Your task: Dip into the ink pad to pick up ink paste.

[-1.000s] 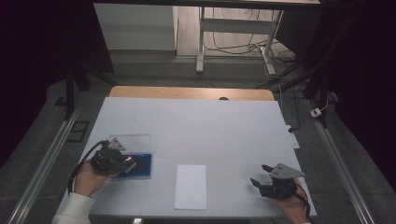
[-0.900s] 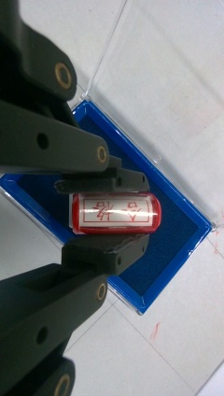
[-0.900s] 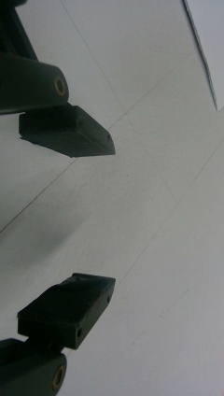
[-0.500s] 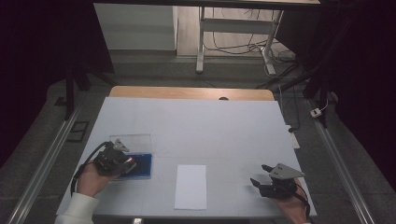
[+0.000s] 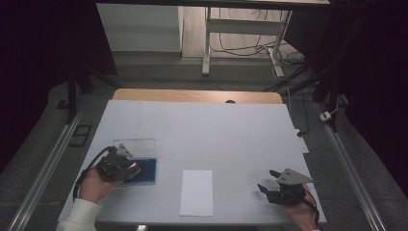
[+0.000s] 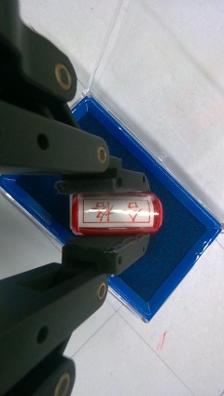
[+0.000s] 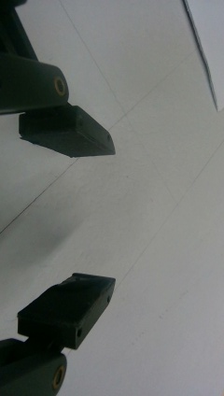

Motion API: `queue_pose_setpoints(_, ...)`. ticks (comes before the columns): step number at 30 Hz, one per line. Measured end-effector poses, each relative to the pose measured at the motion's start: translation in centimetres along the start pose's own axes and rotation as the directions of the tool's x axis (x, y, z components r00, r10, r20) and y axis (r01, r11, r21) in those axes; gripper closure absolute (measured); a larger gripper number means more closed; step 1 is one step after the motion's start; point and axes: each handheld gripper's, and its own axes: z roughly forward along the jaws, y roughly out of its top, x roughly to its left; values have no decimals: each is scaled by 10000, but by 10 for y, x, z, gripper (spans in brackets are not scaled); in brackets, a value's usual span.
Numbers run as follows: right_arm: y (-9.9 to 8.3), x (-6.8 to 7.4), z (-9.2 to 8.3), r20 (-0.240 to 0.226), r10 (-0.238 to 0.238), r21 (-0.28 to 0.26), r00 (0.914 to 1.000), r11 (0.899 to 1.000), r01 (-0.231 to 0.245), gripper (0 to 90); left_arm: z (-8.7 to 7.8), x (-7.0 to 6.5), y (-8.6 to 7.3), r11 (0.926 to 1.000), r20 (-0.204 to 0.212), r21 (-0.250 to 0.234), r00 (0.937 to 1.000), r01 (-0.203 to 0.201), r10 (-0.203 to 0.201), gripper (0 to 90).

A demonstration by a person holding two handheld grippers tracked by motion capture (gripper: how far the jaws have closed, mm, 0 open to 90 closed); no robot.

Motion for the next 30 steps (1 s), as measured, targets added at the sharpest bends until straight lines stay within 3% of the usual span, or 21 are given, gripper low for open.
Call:
queue_pose_setpoints(20,1,0,-1,13,84,-38,10000,10000,-84,301,-6,-1,1,9999,-113,-55,9999,-130,130,703)
queue_pose_setpoints(21,1,0,-2,75,55,-54,10000,10000,-54,301,-10,-2,1,9997,-703,-57,9972,-242,237,703)
queue_pose_setpoints(23,0,0,-3,71,34,-120,10000,9999,-33,303,-14,-2,1,9995,-752,-184,9969,-247,232,703)
queue_pose_setpoints(26,-1,-1,-2,45,30,-101,10000,9999,-29,303,-34,1,2,9954,-418,-952,9991,-77,37,702)
queue_pose_setpoints(30,-1,-1,-2,50,31,-78,10000,10000,-30,302,-47,2,1,9887,-102,-1500,9999,15,-30,702)
